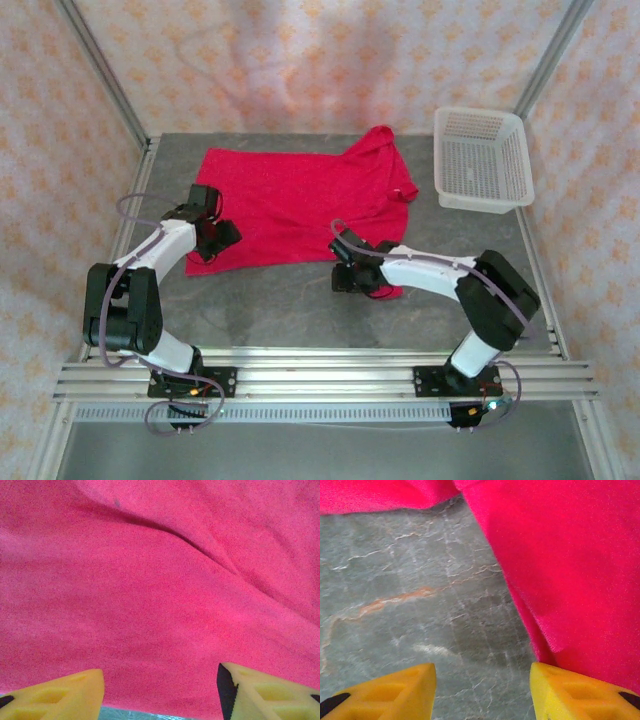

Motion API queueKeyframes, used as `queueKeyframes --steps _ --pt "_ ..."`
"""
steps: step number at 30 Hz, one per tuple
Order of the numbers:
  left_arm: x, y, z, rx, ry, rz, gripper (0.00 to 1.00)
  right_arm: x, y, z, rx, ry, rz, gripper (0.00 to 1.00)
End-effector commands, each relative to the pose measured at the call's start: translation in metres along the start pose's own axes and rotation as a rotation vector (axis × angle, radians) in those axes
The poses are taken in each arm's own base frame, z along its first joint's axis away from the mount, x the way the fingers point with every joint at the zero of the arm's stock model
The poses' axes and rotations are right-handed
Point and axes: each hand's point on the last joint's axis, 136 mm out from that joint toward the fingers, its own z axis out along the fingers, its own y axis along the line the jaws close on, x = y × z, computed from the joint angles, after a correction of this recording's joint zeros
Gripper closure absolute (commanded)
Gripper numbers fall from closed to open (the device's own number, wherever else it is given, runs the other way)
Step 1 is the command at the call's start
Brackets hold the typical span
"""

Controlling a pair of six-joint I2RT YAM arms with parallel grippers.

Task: Fold the inside-out t-shirt
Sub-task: Smooth out the T-shirt at the center of the table.

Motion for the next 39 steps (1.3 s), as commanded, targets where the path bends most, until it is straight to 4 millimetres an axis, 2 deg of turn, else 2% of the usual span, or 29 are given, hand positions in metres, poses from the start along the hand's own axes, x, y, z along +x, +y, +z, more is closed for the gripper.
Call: queueKeyframes --steps 1,7,11,20,23,26,33,35,37,39 --pt "0.003 0.001 0.000 -0.011 0.003 0.023 0.37 -0.016 -0.002 -0.003 0.058 -0.050 -0.031 0.47" --pt "0.002 0.000 -0.001 -0.011 0.003 0.025 0.37 -0.023 0.003 -0.007 0.059 -0.058 -0.049 0.46" --pt "0.002 0.001 0.000 -0.013 0.003 0.028 0.37 -0.023 -0.004 -0.004 0.091 -0.056 -0.060 0.45" --pt "0.002 0.002 0.001 -0.017 0.006 0.029 0.37 -0.006 -0.015 0.027 0.127 0.030 -0.087 0.44" --pt "0.000 0.003 0.001 -0.019 0.005 0.027 0.37 0.007 -0.011 0.029 0.111 0.076 -0.107 0.44" --pt "-0.001 0.004 0.001 -0.020 0.006 0.022 0.37 0.028 -0.005 0.019 0.083 0.109 -0.126 0.44" --pt "-0.012 -0.003 -0.007 -0.011 -0.008 0.014 0.37 0.111 0.012 -0.002 -0.024 0.218 -0.130 0.44" --pt "-0.015 -0.006 -0.011 -0.005 -0.014 0.011 0.37 0.129 0.017 -0.008 -0.050 0.249 -0.130 0.44" --pt "-0.017 -0.007 -0.015 -0.004 -0.021 0.013 0.37 0.136 0.020 -0.021 -0.075 0.250 -0.130 0.43" --pt "-0.018 -0.007 -0.017 -0.008 -0.024 0.015 0.37 0.128 0.020 -0.039 -0.095 0.203 -0.118 0.41"
